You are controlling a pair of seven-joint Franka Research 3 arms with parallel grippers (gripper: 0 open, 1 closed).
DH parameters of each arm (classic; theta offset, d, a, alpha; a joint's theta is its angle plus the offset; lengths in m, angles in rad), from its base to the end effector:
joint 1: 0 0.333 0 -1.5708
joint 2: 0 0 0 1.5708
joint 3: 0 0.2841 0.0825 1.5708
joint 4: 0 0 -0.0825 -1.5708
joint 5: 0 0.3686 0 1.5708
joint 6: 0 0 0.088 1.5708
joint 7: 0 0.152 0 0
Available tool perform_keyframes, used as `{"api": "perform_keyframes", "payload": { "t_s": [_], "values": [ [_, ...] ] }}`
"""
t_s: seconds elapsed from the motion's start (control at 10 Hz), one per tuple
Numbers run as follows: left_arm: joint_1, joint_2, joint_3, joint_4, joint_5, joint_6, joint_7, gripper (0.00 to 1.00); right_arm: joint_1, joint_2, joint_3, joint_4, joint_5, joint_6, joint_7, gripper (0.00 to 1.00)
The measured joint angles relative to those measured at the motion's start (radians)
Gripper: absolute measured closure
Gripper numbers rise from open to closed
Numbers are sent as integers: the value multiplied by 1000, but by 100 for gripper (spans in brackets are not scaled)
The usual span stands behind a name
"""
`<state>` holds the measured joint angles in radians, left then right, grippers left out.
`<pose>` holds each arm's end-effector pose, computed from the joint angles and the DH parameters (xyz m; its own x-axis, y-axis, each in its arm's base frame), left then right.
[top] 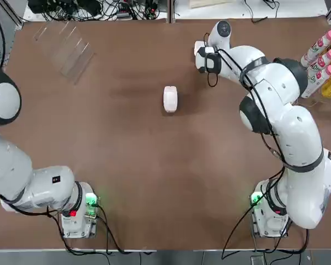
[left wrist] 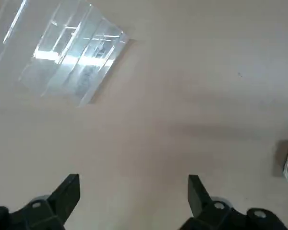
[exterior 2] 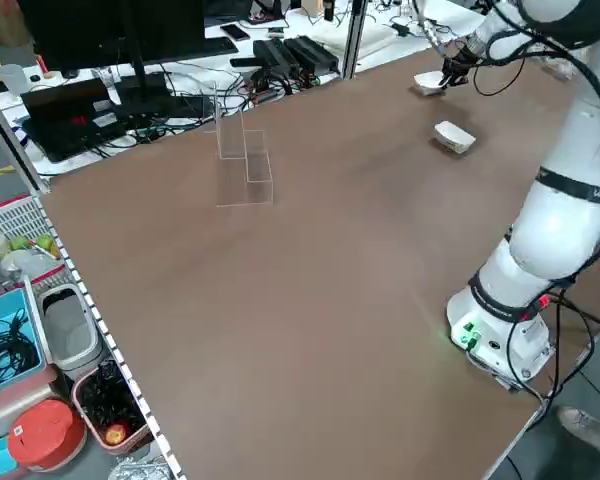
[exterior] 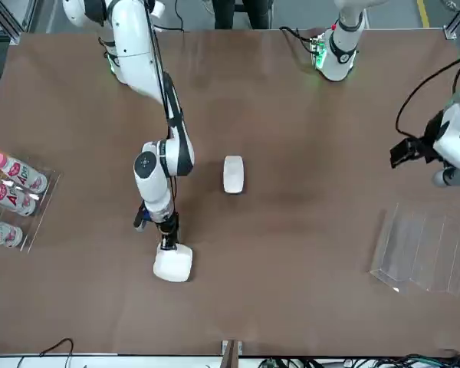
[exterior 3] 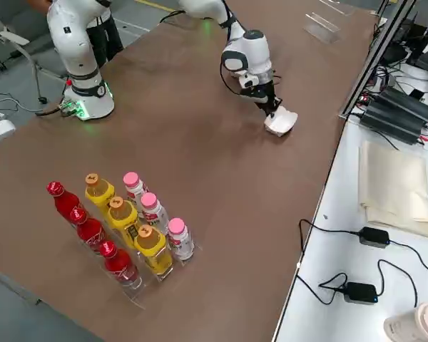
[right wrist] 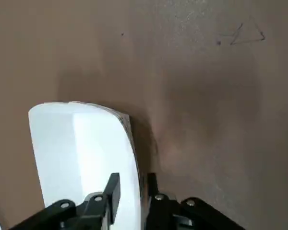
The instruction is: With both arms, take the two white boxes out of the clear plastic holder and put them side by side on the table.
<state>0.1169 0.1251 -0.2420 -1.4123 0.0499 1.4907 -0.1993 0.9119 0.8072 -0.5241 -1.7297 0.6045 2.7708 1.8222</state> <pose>0.5605 -0.0551 0.5453 0.9962 0.0787 -0.0383 0.0776 -0.9966 -0.0281 0.6242 0.2659 0.1504 -0.1602 -0.9789 -0.1268 -0.9140 0.1957 -0.3554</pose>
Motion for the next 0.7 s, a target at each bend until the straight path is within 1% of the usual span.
{"api": "perform_keyframes", "payload": {
  "t_s": [0.1, 0.2, 0.3, 0.4, 0.6, 0.7],
  "values": [
    [-34, -32, 39, -1, -25, -22, 5, 1, 0, 0, 0, 1, 0, 0, 0, 50],
    [-47, -57, 54, -3, -47, -38, 6, 0, 1, 0, 0, 4, 0, 0, 0, 39],
    [-48, -79, 56, -4, -57, -43, 7, 0, 2, 0, 1, 7, 0, 0, 0, 34],
    [-47, -103, 58, -12, -57, -45, 21, 0, 3, 0, 1, 9, -1, -4, -2, 27],
    [-29, -143, 64, -48, -57, -58, 66, 0, 12, -1, 1, 12, -4, -50, -41, 24],
    [-8, -145, 66, -59, -59, -59, 81, 0, 17, -3, 0, 15, -5, -108, -72, 22]
  ]
}}
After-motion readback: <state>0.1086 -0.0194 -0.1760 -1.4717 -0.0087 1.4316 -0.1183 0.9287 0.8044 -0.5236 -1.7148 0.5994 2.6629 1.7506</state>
